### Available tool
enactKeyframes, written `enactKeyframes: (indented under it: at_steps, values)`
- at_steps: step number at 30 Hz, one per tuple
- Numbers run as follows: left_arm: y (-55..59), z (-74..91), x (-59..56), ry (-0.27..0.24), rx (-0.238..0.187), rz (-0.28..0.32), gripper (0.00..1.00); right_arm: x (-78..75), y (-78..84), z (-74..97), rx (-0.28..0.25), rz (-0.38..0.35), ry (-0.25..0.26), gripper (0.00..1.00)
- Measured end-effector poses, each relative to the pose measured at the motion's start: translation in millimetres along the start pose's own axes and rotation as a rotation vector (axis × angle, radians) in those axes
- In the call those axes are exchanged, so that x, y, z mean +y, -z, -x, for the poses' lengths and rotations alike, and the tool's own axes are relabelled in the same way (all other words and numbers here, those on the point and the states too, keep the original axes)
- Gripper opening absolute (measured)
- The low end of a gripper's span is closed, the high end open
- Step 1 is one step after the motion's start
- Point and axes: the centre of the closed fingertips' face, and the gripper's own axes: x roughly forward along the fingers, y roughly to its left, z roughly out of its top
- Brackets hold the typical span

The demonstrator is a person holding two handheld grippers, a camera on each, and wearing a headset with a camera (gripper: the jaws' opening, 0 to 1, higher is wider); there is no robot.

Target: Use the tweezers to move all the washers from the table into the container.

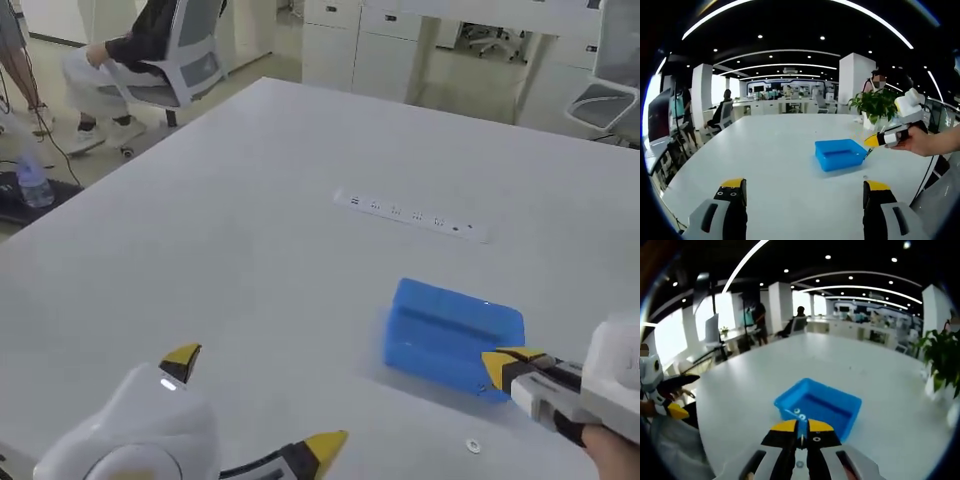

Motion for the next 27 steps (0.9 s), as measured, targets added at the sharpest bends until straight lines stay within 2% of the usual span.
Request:
enactKeyframes:
  at_steps: [7, 12, 21, 27]
  values:
    - [-0.8, 0.8, 0.0, 0.002, -0.007, 0.006, 0.99, 2.6, 28.1, 0.4, 0.057, -0.024, -0.011, 0.03]
    - [-0.1, 0.9, 0.7, -0.001, -0.004, 0.008, 0.99, 0.7, 42.2, -4.9, 0.092, -0.032, -0.014, 0.03]
    - [5.3, -0.5, 2.5, -0.009, 0.026, -0.002, 0.99, -1.7, 47.4, -10.1, 0.116, -0.019, -0.008, 0.03]
    - [6.0, -0.7, 3.1, -0.011, 0.031, -0.004, 0.99, -1.8, 49.5, -13.2, 0.129, -0.003, -0.008, 0.03]
